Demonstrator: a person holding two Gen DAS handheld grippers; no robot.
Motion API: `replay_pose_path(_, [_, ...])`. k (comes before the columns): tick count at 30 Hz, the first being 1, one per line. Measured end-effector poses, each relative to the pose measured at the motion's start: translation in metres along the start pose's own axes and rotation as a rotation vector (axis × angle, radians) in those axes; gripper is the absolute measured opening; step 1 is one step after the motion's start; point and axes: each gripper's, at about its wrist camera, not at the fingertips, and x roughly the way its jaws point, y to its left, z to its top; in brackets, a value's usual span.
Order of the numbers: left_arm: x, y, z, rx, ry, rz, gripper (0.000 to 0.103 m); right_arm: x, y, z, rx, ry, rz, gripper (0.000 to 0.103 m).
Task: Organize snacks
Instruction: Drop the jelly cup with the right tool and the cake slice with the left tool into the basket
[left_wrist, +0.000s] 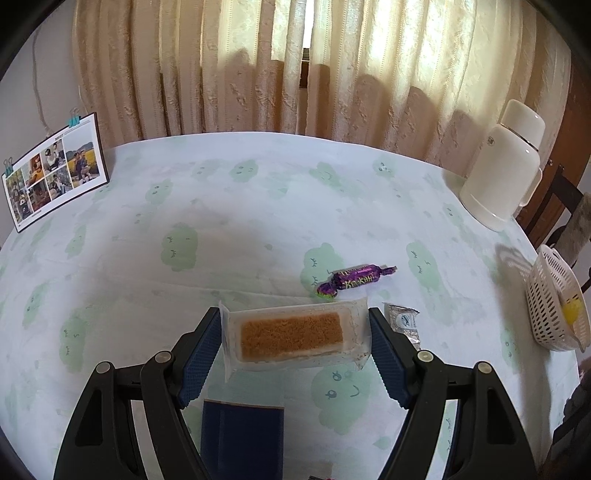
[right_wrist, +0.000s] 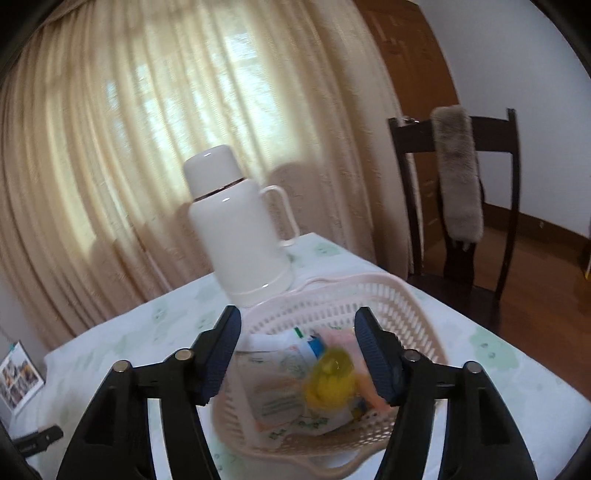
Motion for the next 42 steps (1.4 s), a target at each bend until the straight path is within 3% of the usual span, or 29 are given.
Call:
replay_pose_path(13, [-0.007, -0.043, 0.0, 0.073, 0.01, -0.087, 0.073, -0.02, -0.023, 0.004, -0.014, -0.092, -0.066, 0.065])
replay_pose_path(24, [-0.021, -0.135, 0.005, 0.241, -0.012, -0.223, 0.073, -0.027, -0.046, 0.005, 0.032, -0.09, -0.049, 0.065])
replay_pose_path(33, [-0.038, -0.219, 0.007, 0.4, -0.085, -0.358, 0.073, -0.034, -0.044, 0.004, 0.053, -0.087, -0.003, 0.065])
replay_pose_path(42, [-0.03, -0.279, 0.006, 0.474, -0.059, -0.466, 0.074, -0.039, -0.057, 0.007, 0.12, -0.096, 0.001, 0.066])
